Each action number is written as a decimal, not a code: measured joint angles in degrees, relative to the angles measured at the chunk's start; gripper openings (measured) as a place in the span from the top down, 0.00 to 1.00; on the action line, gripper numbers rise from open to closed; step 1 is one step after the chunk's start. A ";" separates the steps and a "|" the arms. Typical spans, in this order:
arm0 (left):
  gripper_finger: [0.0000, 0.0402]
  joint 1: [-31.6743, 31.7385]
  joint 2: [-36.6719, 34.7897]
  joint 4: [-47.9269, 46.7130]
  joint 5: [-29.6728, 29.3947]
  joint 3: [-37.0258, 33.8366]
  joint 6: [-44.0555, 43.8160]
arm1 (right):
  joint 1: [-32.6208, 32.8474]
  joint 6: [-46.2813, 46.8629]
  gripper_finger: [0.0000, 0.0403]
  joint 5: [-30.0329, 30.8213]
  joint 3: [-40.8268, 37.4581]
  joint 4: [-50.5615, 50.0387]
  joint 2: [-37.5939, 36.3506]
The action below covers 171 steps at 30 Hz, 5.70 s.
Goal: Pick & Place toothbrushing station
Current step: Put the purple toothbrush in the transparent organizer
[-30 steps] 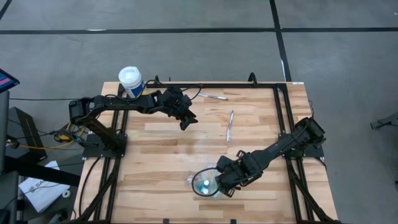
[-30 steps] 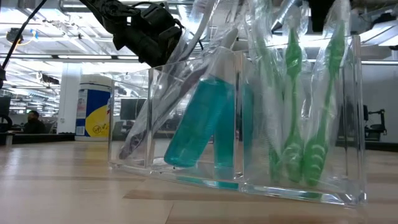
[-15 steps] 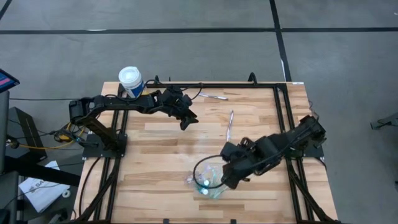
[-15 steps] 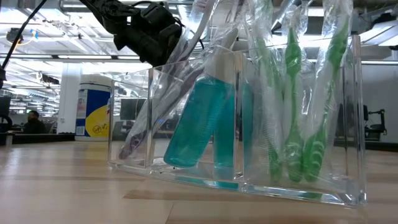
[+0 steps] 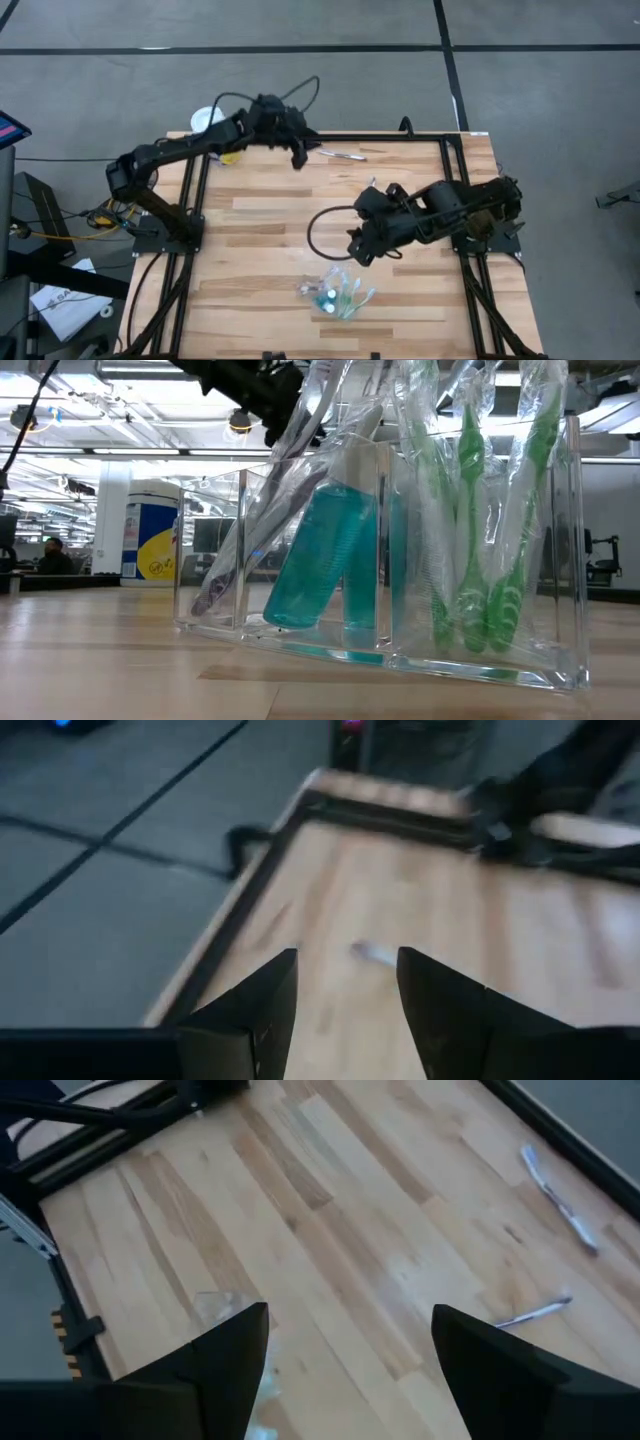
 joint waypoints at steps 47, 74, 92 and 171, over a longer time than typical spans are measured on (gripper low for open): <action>0.60 5.49 30.13 -20.66 -0.67 19.75 30.12 | -30.83 -45.21 0.33 -9.11 0.00 0.00 -16.85; 0.60 8.67 32.40 -15.29 -0.35 19.77 24.72 | -33.29 -45.62 0.33 -13.59 0.00 0.44 -16.85; 0.71 4.75 26.36 -14.86 8.90 19.76 -6.18 | -40.45 -39.43 0.40 -13.31 -10.16 0.11 -16.65; 0.68 1.60 -17.99 -2.58 10.32 -16.86 -24.23 | -38.16 18.65 0.53 -43.77 -89.94 69.15 -12.74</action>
